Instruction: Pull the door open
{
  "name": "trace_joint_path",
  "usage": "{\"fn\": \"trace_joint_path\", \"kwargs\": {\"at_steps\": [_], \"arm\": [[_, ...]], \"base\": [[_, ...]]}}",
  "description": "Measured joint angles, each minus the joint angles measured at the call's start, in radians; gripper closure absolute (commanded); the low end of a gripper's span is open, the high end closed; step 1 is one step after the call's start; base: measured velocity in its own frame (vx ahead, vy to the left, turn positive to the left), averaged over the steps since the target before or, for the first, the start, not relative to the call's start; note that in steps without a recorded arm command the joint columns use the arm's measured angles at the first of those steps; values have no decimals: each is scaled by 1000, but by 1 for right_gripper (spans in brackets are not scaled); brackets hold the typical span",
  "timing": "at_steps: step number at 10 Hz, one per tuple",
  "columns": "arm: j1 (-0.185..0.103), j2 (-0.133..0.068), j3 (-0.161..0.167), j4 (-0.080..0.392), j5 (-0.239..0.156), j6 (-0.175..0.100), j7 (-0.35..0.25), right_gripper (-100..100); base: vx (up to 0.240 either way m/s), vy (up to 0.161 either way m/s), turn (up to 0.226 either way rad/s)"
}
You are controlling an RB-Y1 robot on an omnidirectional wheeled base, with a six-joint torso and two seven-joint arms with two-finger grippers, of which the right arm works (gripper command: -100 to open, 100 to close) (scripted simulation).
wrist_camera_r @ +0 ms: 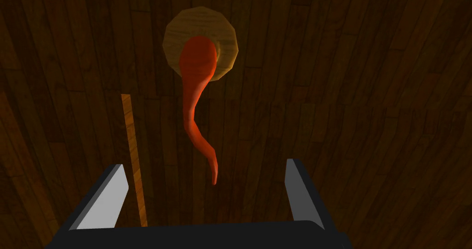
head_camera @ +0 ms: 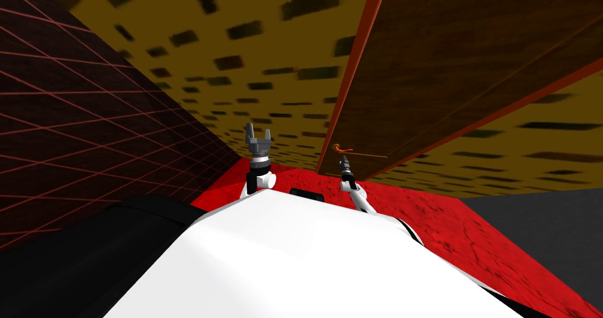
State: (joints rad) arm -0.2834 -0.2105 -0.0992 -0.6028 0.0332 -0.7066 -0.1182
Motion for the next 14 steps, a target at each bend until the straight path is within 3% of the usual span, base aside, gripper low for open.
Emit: {"fn": "trace_joint_path", "kwargs": {"at_steps": [4,5,6,7,9,10,11,13,14], "arm": [[-28,-5,-4,61,3,-12,1,-100],[-32,-19,-12,95,-2,-31,-4,-100],[-6,-35,-14,62,-4,-26,-17,-100],[-15,-55,-22,104,-10,-45,-30,-100],[26,-84,-33,63,-19,-38,-53,-100],[0,-110,-38,144,-24,-78,-68,-100],[3,-118,-40,153,-26,-95,-76,-100],[30,-115,-40,100,-26,-67,-76,-100],[50,-129,-46,88,-30,-67,-85,-100]], "base": [[54,-19,73],[155,44,163],[185,68,131],[186,60,140],[157,35,159],[91,14,28],[25,6,-14],[38,10,99],[173,18,182]]}}
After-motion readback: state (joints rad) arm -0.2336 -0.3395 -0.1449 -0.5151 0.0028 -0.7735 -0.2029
